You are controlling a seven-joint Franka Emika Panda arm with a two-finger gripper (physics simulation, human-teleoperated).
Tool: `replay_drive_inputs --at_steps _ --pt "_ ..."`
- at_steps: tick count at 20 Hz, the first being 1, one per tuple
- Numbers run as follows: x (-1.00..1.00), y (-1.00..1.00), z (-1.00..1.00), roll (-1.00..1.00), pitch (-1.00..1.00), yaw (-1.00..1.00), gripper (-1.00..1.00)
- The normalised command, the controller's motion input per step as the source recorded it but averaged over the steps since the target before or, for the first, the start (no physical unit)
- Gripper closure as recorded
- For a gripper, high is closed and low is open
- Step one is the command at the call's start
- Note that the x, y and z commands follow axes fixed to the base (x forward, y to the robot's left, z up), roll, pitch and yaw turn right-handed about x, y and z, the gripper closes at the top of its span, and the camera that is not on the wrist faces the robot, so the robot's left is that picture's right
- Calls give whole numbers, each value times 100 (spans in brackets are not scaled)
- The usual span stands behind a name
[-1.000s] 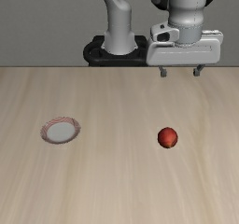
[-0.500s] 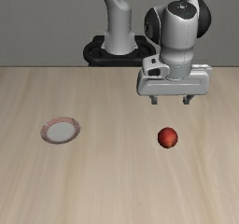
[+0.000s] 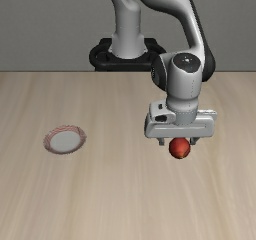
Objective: Pick the onion and place it on the plate
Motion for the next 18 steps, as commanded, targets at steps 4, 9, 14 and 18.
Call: replay_drive_inputs --at_steps 4,9,14,18 --pt "0 0 -100 0 0 0 -100" --pt "0 0 0 0 0 0 100" --pt "0 0 20 0 0 0 100" --pt "0 0 25 0 0 0 100"
